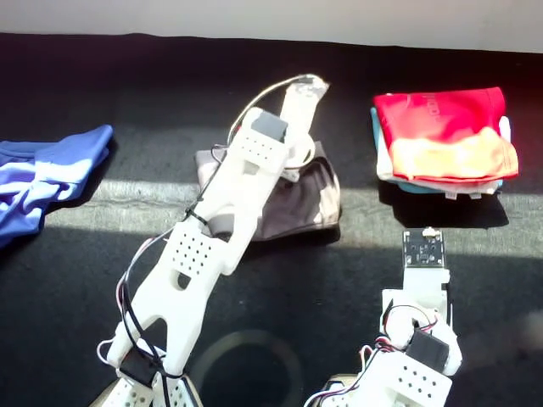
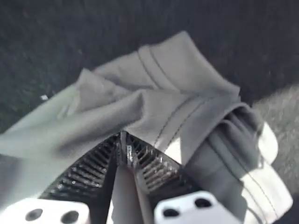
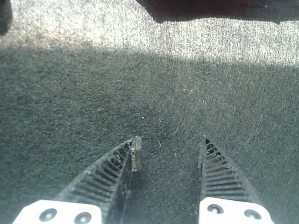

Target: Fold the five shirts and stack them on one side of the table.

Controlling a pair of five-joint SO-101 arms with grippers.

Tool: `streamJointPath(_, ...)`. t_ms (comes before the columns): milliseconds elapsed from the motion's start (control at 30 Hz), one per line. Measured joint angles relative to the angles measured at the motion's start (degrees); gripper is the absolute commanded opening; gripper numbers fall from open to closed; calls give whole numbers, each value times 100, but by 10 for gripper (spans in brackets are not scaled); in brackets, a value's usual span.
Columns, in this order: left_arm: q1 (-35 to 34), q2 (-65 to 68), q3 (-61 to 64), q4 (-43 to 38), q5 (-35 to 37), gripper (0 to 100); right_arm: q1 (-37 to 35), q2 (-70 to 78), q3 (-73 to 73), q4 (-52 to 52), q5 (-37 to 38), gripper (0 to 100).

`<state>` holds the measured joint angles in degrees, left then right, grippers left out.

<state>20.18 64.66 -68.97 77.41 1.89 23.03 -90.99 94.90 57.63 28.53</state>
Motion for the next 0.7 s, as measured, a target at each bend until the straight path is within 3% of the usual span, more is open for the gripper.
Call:
streamJointPath(133, -158, 9, -53, -633, 9, 9, 0, -9, 0, 0, 0, 195)
streamJointPath(367, -519, 9, -844, -721, 141, 9, 0, -9, 0, 0, 0, 195)
streamJointPath(467, -589, 9, -1292, -114, 246, 9, 0, -9, 0, 0, 0, 195)
streamJointPath(633, -510, 9, -1881, 1785, -70, 9, 0, -9, 0, 0, 0, 195)
streamJointPath(700, -466, 9, -1899, 2171, -114, 9, 0, -9, 0, 0, 0, 195)
